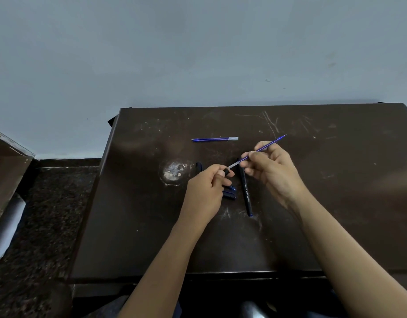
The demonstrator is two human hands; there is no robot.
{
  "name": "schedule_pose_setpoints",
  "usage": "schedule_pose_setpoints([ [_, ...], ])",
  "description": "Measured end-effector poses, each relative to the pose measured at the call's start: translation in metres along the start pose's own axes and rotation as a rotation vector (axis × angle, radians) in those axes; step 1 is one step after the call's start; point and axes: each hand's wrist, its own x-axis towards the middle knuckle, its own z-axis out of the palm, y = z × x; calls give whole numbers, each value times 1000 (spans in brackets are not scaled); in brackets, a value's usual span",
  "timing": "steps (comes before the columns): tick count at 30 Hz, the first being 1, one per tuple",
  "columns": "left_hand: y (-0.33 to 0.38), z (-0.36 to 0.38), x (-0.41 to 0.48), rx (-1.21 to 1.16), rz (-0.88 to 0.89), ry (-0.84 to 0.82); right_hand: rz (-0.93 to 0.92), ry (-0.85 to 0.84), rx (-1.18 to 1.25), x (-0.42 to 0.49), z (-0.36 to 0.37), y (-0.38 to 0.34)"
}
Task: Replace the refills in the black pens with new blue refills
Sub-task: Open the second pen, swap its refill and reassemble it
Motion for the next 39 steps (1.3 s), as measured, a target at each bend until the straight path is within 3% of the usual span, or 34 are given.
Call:
schedule_pose_setpoints([
  [6,-3,0,1,13,5,8,-21,-28,-38,1,1,2],
  [13,-7,3,4,58,32,13,-62,-254,-341,-1,4,9],
  [16,-8,-1,6,41,49,110,-62,-139,-544,2,4,18],
  [19,-9,-4,8,17,35,182,-180,-5,-979,1,2,27],
  [28,-6,-6,6,-14,87,125,-141,-85,-1368,-6,11,48],
  [32,-7,-7,6,-4,77,130,-216,-17,-1243,-4,10,46],
  [34,-9,-7,6,-3,56,122,-258,70,-983,-3,12,39],
  [37,-10,-6,6,4,29,101,-183,137,-541,2,13,29],
  [39,-10,-7,6,32,24,100,-125,157,-424,7,8,23],
])
